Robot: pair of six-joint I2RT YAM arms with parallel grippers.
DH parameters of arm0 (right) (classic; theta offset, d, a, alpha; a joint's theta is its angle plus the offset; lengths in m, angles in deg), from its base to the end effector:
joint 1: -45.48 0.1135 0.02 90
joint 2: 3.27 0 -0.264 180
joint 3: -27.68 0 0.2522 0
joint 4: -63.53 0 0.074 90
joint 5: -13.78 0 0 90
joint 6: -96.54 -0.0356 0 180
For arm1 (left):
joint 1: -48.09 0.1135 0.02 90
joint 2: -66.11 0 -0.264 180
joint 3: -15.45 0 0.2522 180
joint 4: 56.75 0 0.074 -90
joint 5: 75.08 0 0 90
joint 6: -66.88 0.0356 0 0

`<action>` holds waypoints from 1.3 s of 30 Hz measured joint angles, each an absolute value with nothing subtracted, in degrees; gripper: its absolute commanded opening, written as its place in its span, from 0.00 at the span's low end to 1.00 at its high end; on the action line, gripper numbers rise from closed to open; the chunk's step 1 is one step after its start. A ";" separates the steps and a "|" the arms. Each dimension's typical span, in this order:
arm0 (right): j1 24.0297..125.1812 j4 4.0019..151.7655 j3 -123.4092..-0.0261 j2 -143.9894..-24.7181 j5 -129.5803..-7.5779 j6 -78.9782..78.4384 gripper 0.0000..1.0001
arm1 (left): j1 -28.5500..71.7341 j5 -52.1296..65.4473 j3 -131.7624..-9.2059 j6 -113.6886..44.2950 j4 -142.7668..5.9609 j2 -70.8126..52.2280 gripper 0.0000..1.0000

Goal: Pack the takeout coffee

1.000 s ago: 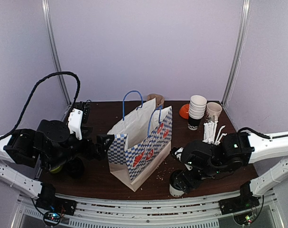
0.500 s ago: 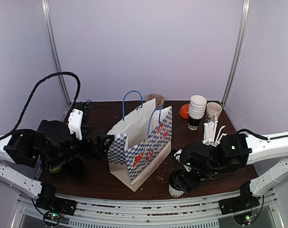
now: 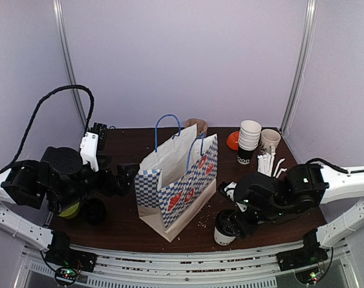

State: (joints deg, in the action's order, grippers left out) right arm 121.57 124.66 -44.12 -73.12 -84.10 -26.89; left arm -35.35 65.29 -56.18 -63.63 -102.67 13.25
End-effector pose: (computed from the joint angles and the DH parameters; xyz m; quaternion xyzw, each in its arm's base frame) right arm 0.0617 0.2290 0.2761 -0.3328 0.9025 0.1783 0.2071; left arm 0.0484 -0.1811 0.3610 0.0761 0.7998 -0.2459 0.5422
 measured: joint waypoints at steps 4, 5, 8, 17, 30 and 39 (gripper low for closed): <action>121.57 126.35 -47.10 -69.75 -85.13 -26.89 0.65 | -33.90 66.51 -58.96 -61.73 -103.08 13.43 0.99; 121.57 126.74 -47.80 -68.99 -85.19 -26.91 0.65 | -33.38 66.67 -59.59 -61.18 -103.11 13.41 0.98; 121.57 128.34 -50.70 -66.10 -85.45 -26.89 0.64 | -30.87 66.82 -62.30 -58.43 -103.08 13.08 0.98; 121.57 136.60 -61.48 -60.61 -89.85 -26.82 0.63 | -12.86 50.56 -74.78 -49.77 -101.97 4.53 0.99; 121.57 147.63 -72.71 -61.18 -99.55 -25.14 0.62 | -1.93 21.18 -80.25 -40.59 -107.26 -12.56 0.97; 121.57 149.14 -78.18 -64.02 -103.01 -23.48 0.62 | 3.08 14.84 -80.29 -36.77 -106.52 -14.42 0.62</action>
